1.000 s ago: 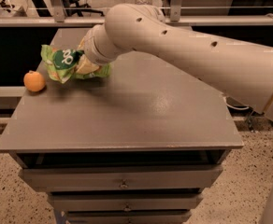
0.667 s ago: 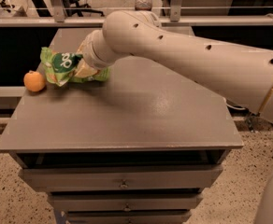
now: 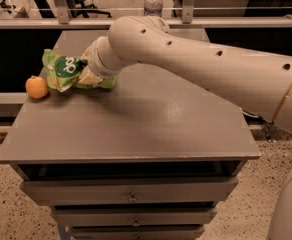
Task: Move green rice chip bag near orange
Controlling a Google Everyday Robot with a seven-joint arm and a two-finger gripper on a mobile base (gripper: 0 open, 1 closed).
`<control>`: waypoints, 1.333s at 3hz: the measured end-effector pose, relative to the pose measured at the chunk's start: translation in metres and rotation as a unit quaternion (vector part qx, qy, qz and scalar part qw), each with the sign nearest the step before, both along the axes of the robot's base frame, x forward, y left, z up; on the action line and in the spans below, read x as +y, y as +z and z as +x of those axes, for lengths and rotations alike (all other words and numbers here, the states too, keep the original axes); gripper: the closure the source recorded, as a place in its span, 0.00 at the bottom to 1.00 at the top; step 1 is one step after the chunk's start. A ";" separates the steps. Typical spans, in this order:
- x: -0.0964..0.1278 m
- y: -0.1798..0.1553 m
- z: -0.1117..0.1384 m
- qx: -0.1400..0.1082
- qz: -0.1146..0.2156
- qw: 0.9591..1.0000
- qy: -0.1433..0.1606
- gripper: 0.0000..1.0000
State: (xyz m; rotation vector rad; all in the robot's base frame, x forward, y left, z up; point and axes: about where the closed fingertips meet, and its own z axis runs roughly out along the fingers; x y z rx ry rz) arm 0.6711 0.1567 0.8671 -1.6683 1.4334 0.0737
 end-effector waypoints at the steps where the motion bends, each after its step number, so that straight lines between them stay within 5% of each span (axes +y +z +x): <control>1: -0.001 -0.001 -0.004 0.006 0.002 1.000 0.002 0.12; 2: -0.009 0.004 -0.008 0.007 0.003 1.000 0.001 0.00; 4: -0.052 0.045 -0.023 0.005 0.030 0.999 0.018 0.00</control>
Offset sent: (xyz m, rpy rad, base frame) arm -0.0109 -0.0244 0.0122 0.0120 0.0147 -0.0055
